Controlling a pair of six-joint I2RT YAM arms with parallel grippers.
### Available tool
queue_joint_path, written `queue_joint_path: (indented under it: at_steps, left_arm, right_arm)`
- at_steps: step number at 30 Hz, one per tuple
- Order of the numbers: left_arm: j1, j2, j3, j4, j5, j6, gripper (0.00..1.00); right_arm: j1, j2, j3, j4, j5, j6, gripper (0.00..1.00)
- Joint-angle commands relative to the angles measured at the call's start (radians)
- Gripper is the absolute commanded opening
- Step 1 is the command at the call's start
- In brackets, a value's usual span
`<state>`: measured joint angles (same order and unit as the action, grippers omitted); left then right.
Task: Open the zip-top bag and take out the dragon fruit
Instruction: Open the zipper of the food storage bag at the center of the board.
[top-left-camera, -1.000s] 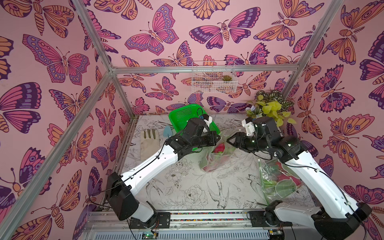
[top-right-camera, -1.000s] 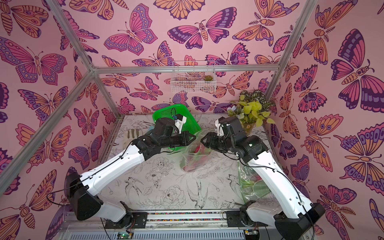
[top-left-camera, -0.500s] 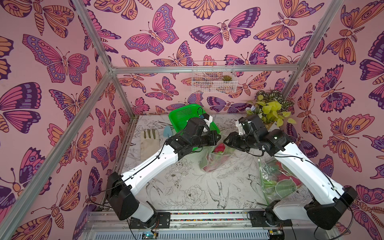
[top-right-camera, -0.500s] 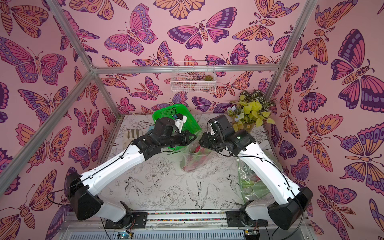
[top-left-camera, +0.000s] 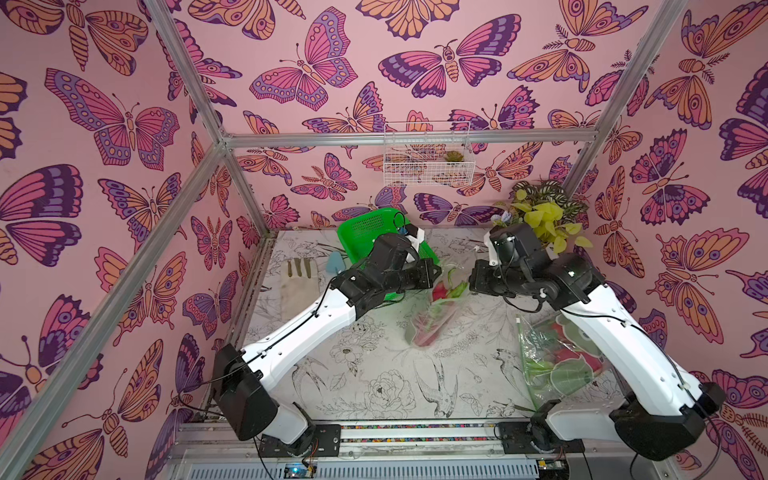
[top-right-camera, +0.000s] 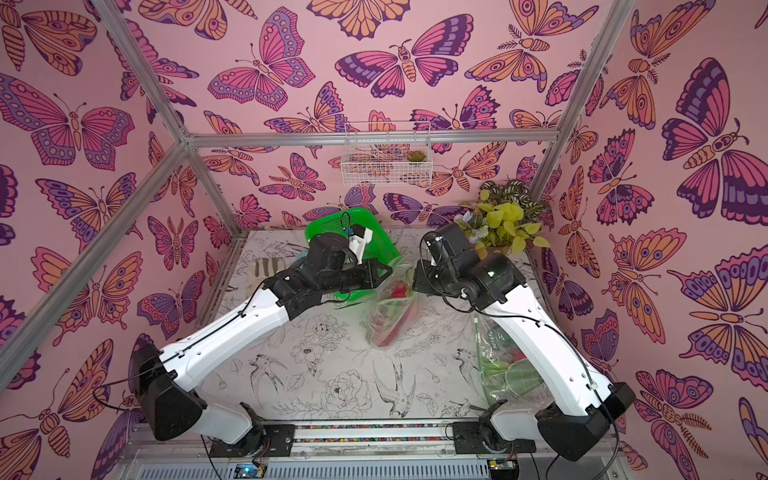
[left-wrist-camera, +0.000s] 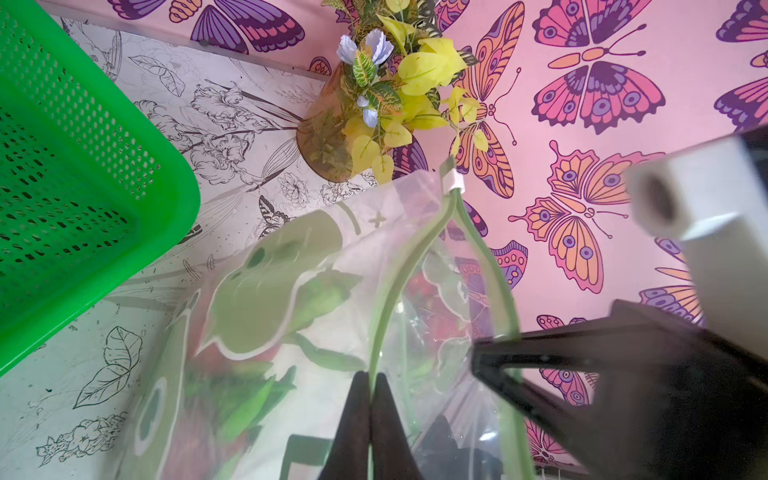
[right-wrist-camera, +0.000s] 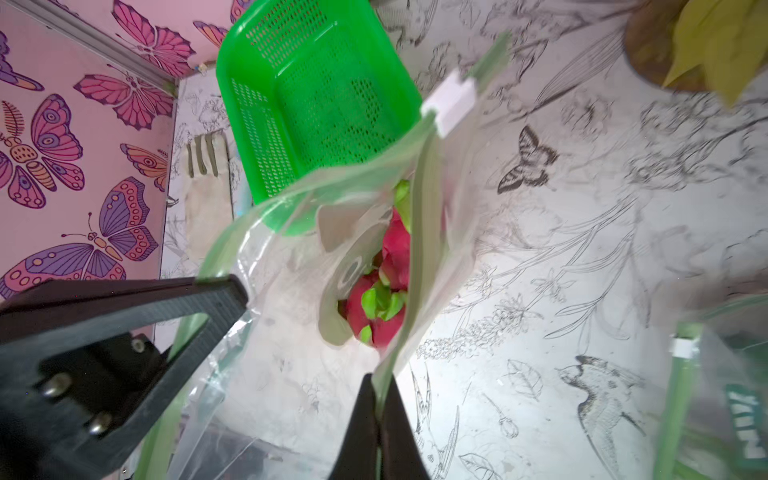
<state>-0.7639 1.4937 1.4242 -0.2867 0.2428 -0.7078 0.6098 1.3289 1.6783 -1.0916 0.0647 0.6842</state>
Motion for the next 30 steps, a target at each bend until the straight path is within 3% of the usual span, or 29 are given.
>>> queue_joint_path:
  at_steps: [1,8,17,22,26,30]
  left_arm:
    - [0.012,-0.016,0.022,-0.002,-0.012,0.002,0.00]
    - [0.033,-0.037,-0.033,-0.002,-0.021,-0.009,0.00]
    - [0.064,-0.051,-0.181,-0.002,0.000,0.007,0.00]
    - [0.103,-0.066,-0.207,-0.064,0.003,0.107,0.01]
    - [0.112,-0.104,-0.139,-0.182,-0.051,0.254,0.21]
    - [0.104,-0.130,-0.051,-0.227,0.000,0.367,0.31]
  right_arm:
    - [0.002,-0.032,0.121,-0.075,0.086,-0.082,0.00]
    - [0.002,0.017,0.173,-0.109,0.052,-0.164,0.00]
    - [0.002,0.015,-0.049,0.016,-0.002,-0.203,0.00]
    - [0.002,0.019,-0.132,0.106,-0.052,-0.182,0.00]
    - [0.002,0.018,-0.141,0.140,-0.079,-0.159,0.00]
    - [0.005,0.007,-0.128,0.165,-0.099,-0.138,0.00]
